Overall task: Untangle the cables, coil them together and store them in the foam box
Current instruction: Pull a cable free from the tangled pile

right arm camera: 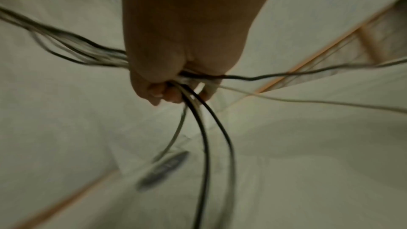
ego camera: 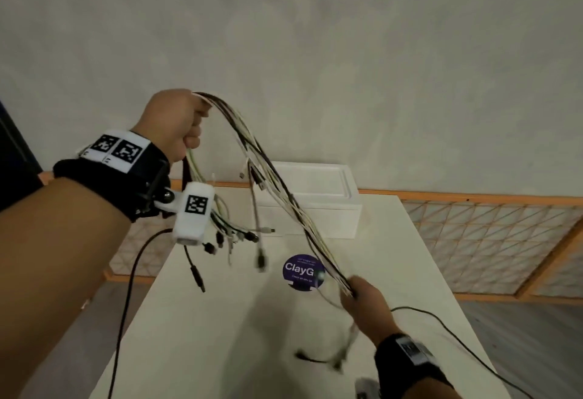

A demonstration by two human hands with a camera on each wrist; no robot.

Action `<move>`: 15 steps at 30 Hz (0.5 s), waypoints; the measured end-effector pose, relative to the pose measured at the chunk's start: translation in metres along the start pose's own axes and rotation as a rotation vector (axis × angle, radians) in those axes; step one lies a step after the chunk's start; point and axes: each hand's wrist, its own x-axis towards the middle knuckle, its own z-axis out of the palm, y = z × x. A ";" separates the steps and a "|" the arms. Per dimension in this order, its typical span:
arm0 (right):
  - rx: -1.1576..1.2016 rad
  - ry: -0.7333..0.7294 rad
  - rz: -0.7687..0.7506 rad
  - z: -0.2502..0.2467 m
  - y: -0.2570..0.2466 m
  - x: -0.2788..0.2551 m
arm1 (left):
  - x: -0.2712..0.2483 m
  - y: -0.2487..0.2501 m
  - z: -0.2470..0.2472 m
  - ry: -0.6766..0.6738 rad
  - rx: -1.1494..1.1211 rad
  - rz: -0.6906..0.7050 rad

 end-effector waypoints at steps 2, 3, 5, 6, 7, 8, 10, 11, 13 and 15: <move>-0.134 -0.003 0.100 -0.005 0.054 -0.021 | 0.008 -0.007 -0.012 0.035 0.015 -0.032; -0.185 0.009 0.152 -0.011 0.081 -0.031 | 0.012 -0.010 -0.017 0.052 0.002 -0.049; -0.214 0.057 0.308 -0.024 0.123 -0.050 | 0.016 -0.014 -0.023 0.074 -0.008 -0.074; -0.239 0.081 0.372 -0.032 0.139 -0.055 | 0.018 -0.017 -0.024 0.076 0.014 -0.074; -0.286 0.077 0.406 -0.043 0.147 -0.057 | 0.018 -0.020 -0.022 0.067 0.044 -0.071; -0.373 0.033 0.451 -0.053 0.162 -0.056 | 0.017 -0.024 -0.019 0.051 0.063 -0.063; -0.465 -0.147 0.523 -0.072 0.175 -0.055 | 0.016 -0.032 -0.008 0.031 0.056 -0.061; -0.477 -0.249 0.571 -0.080 0.175 -0.055 | 0.015 -0.035 -0.003 0.030 0.051 -0.062; -0.454 -0.329 0.551 -0.092 0.164 -0.048 | 0.011 -0.040 0.007 0.018 0.072 -0.053; -0.474 -0.353 0.495 -0.107 0.117 -0.030 | 0.004 -0.047 0.019 -0.017 0.122 -0.013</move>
